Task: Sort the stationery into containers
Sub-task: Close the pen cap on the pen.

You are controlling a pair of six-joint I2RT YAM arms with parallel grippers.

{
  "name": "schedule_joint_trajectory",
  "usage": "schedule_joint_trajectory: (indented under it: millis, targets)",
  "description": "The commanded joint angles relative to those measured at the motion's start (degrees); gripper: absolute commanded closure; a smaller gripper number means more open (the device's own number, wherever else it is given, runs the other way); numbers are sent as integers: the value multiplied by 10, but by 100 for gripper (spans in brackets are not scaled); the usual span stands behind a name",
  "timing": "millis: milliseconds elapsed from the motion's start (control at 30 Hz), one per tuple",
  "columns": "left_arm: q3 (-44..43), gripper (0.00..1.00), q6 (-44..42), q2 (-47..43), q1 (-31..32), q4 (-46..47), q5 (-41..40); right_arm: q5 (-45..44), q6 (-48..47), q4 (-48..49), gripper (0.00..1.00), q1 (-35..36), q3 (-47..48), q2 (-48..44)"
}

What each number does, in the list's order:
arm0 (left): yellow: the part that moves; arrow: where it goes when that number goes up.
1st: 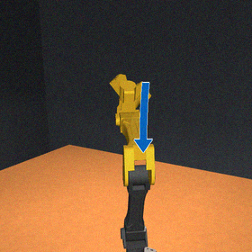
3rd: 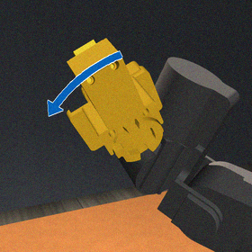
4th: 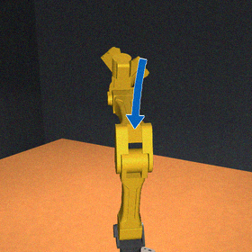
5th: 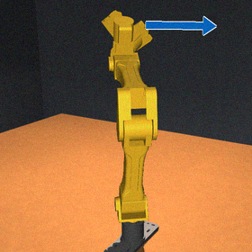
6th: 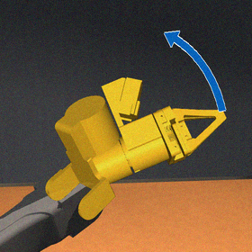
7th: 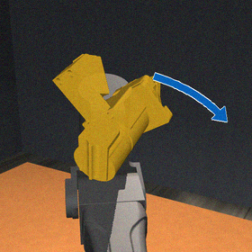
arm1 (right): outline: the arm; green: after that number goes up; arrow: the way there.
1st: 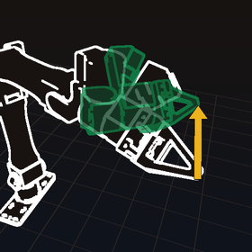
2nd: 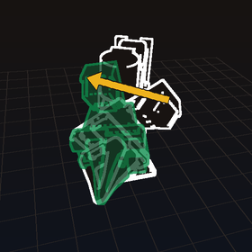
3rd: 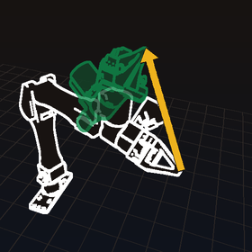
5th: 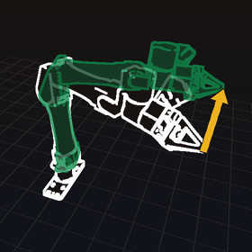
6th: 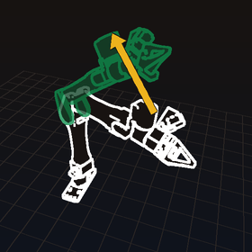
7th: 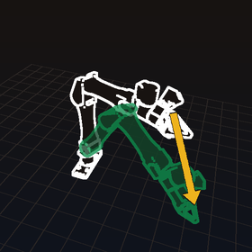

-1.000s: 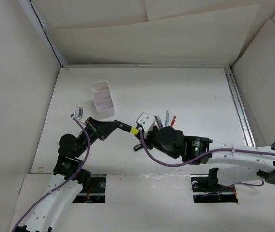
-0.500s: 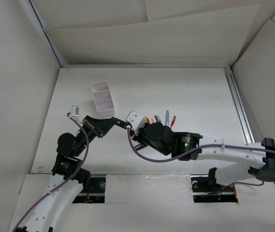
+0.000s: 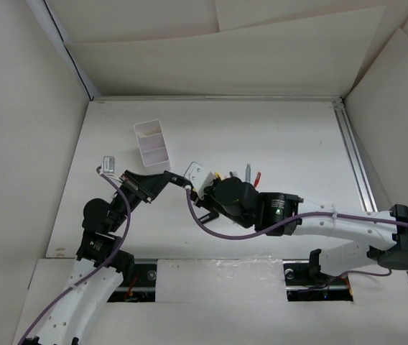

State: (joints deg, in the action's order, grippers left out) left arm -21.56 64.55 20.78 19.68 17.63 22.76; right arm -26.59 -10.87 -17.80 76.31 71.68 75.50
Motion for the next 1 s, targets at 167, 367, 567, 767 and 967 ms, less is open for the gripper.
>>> schedule_joint_trajectory:
  millis: [167, 367, 567, 767, 967]
  targets:
    - [17, 100, -16, 23, 18, -68, 125, 48, -11, 220, 75, 7, 89, 0]
    - [17, 100, -22, 28, 18, -73, 120, 48, -11, 220, 75, 7, 89, -19]
    - [17, 100, -4, 15, 18, -66, 120, 42, -5, 233, 75, 7, 62, -31]
    - [22, 100, 62, -7, 18, -48, 126, 42, 2, 258, 75, 7, 33, -59]
    - [8, 100, 60, -14, 18, -59, 118, 59, 7, 269, 75, 7, 15, -85]
